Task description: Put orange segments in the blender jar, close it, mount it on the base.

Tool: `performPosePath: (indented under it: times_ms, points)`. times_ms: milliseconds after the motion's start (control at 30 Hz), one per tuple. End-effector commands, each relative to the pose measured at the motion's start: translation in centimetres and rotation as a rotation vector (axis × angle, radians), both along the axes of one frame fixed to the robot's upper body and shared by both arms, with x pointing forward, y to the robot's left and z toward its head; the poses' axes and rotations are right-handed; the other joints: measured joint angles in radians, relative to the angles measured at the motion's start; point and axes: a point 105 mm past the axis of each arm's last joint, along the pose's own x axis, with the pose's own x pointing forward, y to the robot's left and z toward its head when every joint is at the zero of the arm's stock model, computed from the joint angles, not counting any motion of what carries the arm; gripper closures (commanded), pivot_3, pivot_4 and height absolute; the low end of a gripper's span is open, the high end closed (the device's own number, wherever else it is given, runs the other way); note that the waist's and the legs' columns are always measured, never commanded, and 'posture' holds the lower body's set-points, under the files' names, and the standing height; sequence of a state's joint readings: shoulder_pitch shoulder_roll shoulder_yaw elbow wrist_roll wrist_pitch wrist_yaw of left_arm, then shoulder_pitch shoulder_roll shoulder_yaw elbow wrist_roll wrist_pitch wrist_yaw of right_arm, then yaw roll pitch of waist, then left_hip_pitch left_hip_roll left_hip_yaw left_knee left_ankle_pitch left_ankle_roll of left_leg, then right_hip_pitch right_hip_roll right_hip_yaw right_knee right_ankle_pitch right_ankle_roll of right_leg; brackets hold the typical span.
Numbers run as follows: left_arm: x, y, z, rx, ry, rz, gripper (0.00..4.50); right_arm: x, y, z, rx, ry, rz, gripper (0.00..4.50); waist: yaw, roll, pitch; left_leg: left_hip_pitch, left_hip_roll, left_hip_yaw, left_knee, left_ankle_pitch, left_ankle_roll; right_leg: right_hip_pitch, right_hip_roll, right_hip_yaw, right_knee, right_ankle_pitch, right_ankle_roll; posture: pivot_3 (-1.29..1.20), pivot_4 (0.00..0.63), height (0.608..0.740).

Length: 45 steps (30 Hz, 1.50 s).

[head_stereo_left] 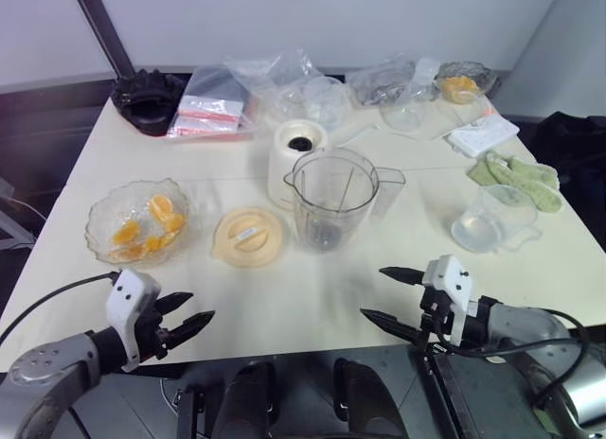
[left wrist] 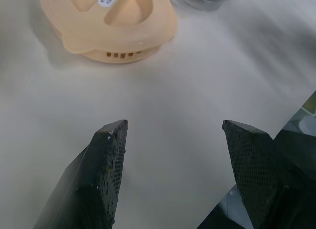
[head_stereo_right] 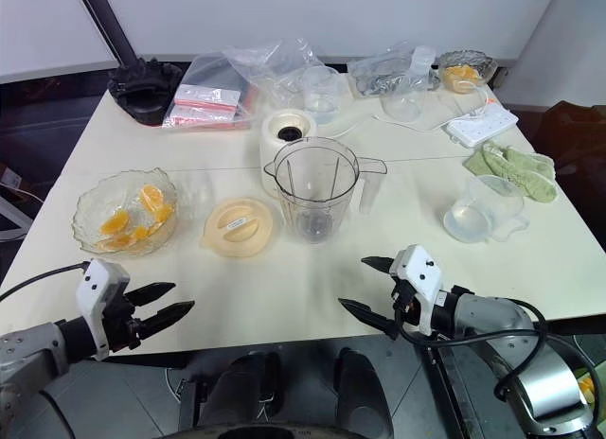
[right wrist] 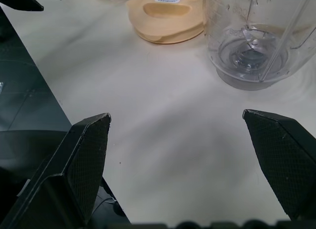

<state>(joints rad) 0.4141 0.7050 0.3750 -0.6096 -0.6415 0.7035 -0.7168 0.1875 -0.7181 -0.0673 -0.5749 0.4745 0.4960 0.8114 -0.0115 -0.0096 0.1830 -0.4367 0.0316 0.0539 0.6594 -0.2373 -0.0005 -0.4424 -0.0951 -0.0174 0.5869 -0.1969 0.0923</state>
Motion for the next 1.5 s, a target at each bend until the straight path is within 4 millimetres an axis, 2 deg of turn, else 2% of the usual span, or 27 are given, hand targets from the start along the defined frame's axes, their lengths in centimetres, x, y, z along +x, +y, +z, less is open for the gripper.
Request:
performPosePath:
  times_ms: [33,267,400,500,600,667,733,833,900,967,1100,1200,1400,1500]
  points:
    - [0.4,0.1,0.7,0.006,-0.038,-0.004,1.32,-0.1,0.2,0.6,-0.003,-0.026,0.012,0.01,0.0,0.0,0.0,0.0,0.0,0.0,0.0,0.0,0.0,0.0,0.0,0.0,0.0,0.0,0.0,0.0,0.15,0.74]
    - [1.3,1.0,1.5,0.029,-0.07,0.015,1.32,0.0,0.2,0.7,-0.007,-0.028,0.017,0.01,0.0,0.0,0.0,0.0,0.0,0.0,0.002,0.0,0.0,0.0,0.0,0.0,0.002,0.0,0.0,0.0,0.15,0.74]
    - [2.7,2.7,2.8,0.067,-0.117,0.068,1.32,0.1,0.3,0.7,-0.008,-0.029,0.023,0.01,0.001,-0.001,-0.001,0.0,0.0,0.0,0.004,0.0,0.0,0.0,0.0,0.0,0.007,0.0,0.0,0.0,0.15,0.74]
    - [4.5,4.7,5.0,0.052,-0.153,0.164,1.32,-0.1,0.6,1.0,-0.012,-0.028,0.046,0.01,0.002,-0.002,-0.001,0.001,0.0,-0.001,0.004,0.0,0.0,0.0,0.0,0.0,0.009,0.0,0.0,0.0,0.15,0.74]
    - [5.8,6.4,6.3,0.068,-0.076,0.23,1.32,-0.6,1.0,2.2,-0.012,-0.011,0.104,0.01,0.002,-0.002,0.0,0.002,0.0,-0.001,0.005,0.0,0.0,0.0,0.001,0.0,0.011,0.0,0.0,0.0,0.15,0.74]
    - [6.5,7.9,6.6,0.23,0.028,0.247,1.32,-0.6,1.2,3.8,-0.001,-0.005,0.146,0.01,-0.001,-0.004,0.0,0.002,0.0,-0.001,0.005,0.002,0.003,0.0,0.001,0.0,0.011,0.0,0.0,0.0,0.15,0.74]
    - [7.7,9.4,8.0,0.382,0.006,0.275,1.32,-0.5,1.4,4.8,-0.008,-0.011,0.176,0.01,-0.001,-0.006,0.001,0.003,-0.001,0.0,0.005,0.002,0.002,0.0,0.002,0.0,0.011,0.0,0.0,0.0,0.15,0.74]
    - [10.2,10.3,10.0,0.614,-0.072,0.27,1.32,-0.4,1.8,5.2,-0.02,-0.014,0.196,0.01,0.005,-0.006,0.001,0.003,-0.001,0.0,0.004,0.0,0.0,0.0,0.002,-0.001,0.01,0.0,0.0,0.0,0.15,0.74]
    - [11.3,11.9,10.0,0.827,-0.03,0.309,1.32,-0.9,2.4,5.3,-0.022,0.005,0.226,0.01,0.009,-0.007,0.001,0.003,0.0,0.001,0.003,0.0,-0.001,-0.001,0.001,-0.002,0.01,0.0,-0.001,0.0,0.15,0.74]
    - [12.2,13.2,10.0,0.97,0.012,0.352,1.32,-1.7,2.9,5.5,-0.022,0.026,0.256,0.01,0.018,-0.006,0.001,0.002,-0.002,0.002,0.002,-0.001,-0.002,0.0,0.001,-0.003,0.01,0.0,-0.001,0.0,0.15,0.74]
    - [13.9,13.1,9.2,1.102,0.052,0.333,1.32,-2.3,2.8,5.9,-0.078,0.061,0.287,0.01,0.025,-0.008,0.002,-0.001,-0.001,0.003,0.002,0.0,0.0,-0.002,0.004,-0.003,0.01,0.0,0.0,0.0,0.15,0.74]
    - [15.7,13.4,8.8,1.226,0.034,0.316,1.32,-1.9,2.7,6.3,-0.081,0.057,0.275,0.01,0.028,-0.011,0.001,-0.001,0.0,0.001,0.005,0.0,0.0,-0.002,0.005,-0.003,0.01,0.0,0.0,0.0,0.15,0.74]
    - [17.2,12.9,6.6,1.269,0.083,0.251,1.32,-2.1,2.6,5.4,-0.077,0.073,0.229,0.01,0.027,-0.014,0.001,-0.003,0.0,0.0,0.006,0.0,0.0,-0.002,0.006,-0.004,0.011,0.0,0.0,0.0,0.15,0.74]
    - [17.9,11.9,6.7,1.23,0.082,0.248,1.32,-2.3,2.7,5.3,-0.069,0.079,0.221,0.01,0.027,-0.015,0.001,-0.004,0.0,-0.002,0.008,0.0,0.0,-0.002,0.006,-0.005,0.011,0.001,0.0,0.0,0.15,0.74]
